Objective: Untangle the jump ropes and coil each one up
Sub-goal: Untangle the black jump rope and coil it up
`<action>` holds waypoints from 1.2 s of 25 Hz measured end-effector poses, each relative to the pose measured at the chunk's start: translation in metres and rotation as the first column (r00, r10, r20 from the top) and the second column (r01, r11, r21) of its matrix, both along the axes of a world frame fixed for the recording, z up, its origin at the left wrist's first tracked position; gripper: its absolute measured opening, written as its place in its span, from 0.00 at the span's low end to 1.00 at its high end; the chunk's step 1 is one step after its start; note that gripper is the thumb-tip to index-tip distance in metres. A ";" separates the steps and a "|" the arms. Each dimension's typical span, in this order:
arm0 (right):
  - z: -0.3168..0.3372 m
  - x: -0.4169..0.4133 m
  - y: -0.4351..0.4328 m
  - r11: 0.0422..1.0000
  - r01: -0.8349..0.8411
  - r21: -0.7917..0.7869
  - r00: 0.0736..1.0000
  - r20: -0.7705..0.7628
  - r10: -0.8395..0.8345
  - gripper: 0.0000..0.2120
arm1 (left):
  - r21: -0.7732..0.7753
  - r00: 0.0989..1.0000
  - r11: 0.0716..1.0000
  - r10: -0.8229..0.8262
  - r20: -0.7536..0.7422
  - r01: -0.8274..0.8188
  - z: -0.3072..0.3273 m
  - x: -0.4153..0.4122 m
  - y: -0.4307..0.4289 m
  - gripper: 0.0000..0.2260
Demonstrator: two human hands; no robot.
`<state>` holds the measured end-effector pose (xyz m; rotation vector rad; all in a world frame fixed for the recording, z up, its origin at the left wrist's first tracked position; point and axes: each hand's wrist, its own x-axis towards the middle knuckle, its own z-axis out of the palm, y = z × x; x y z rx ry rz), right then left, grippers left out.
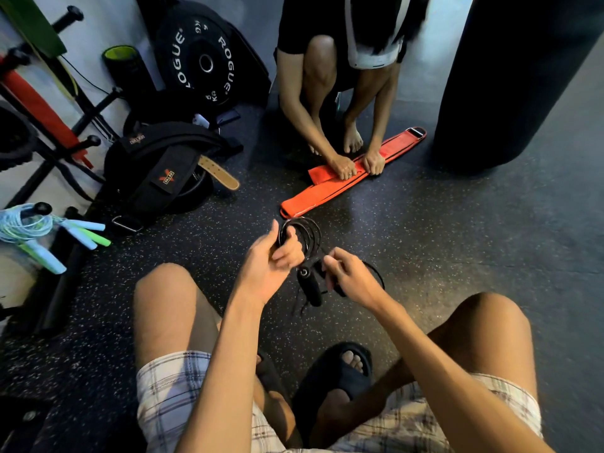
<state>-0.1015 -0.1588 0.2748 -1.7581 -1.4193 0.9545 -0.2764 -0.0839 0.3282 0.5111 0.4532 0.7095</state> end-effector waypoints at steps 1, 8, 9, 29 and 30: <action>-0.007 -0.001 -0.003 1.000 0.013 -0.017 1.000 -0.013 -0.014 0.10 | 0.004 0.998 0.999 0.054 0.036 -0.054 0.003 0.001 0.002 0.15; -0.019 -0.001 -0.023 0.986 -0.015 -0.167 0.996 -0.091 0.000 0.10 | 0.110 0.871 0.874 0.484 -0.087 -0.474 0.009 0.003 0.012 0.13; -0.018 0.001 -0.024 0.983 -0.028 -0.182 0.998 -0.063 0.017 0.11 | 0.153 0.837 0.843 0.533 -0.119 -0.516 0.006 0.003 0.013 0.13; 0.072 -0.003 0.012 0.959 -0.054 0.277 0.983 0.182 0.003 0.13 | 0.314 0.711 0.835 -0.124 -0.692 0.451 0.011 0.004 -0.004 0.22; 0.072 -0.002 0.014 0.957 -0.036 0.287 0.984 0.177 -0.016 0.13 | 0.306 0.738 0.838 -0.159 -0.656 0.452 0.016 0.003 -0.005 0.23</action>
